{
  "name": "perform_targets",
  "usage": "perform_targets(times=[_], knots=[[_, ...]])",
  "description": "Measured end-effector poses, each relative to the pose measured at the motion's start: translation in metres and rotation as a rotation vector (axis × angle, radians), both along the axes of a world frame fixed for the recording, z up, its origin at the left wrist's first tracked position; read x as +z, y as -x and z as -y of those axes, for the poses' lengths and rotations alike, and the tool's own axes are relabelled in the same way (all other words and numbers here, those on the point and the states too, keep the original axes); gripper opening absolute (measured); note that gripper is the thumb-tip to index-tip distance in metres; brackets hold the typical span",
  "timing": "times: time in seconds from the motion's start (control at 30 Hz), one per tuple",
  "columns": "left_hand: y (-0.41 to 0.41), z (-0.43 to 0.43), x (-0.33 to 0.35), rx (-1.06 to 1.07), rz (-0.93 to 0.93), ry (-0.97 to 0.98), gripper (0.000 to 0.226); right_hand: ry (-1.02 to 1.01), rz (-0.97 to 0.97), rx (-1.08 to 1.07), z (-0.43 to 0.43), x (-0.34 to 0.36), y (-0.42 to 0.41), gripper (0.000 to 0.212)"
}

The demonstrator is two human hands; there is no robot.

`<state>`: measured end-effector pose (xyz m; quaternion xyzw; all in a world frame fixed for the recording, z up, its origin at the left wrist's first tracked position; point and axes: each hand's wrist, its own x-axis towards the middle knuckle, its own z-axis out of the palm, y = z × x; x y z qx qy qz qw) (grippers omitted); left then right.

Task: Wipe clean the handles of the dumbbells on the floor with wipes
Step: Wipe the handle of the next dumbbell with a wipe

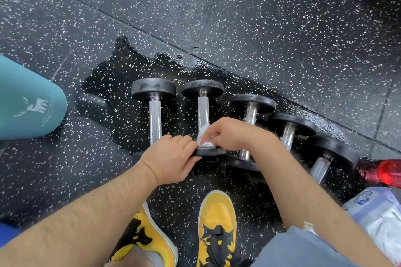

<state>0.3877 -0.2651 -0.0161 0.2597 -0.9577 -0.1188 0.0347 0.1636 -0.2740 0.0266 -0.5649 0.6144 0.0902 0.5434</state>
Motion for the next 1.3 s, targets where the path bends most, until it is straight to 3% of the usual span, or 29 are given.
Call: perform_targets(times=[0.1, 0.33, 0.7, 1.1, 1.3], knots=[[0.0, 0.0, 0.001, 0.003, -0.005, 0.011, 0.032, -0.018, 0.017, -0.06, -0.005, -0.001, 0.004, 0.037], [0.001, 0.001, 0.001, 0.0, 0.001, 0.0, 0.032, -0.036, -0.024, -0.091, -0.007, 0.001, -0.001, 0.053], [0.001, 0.0, 0.002, 0.002, 0.005, -0.007, 0.032, -0.053, -0.171, 0.024, -0.001, 0.0, 0.004, 0.058], [0.001, 0.0, 0.001, -0.001, 0.011, -0.008, 0.031, -0.042, -0.067, 0.044, 0.01, 0.005, -0.007, 0.04], [0.0, 0.0, 0.001, -0.008, 0.02, -0.007, 0.033, -0.053, -0.052, 0.077, 0.01, 0.009, -0.019, 0.053]])
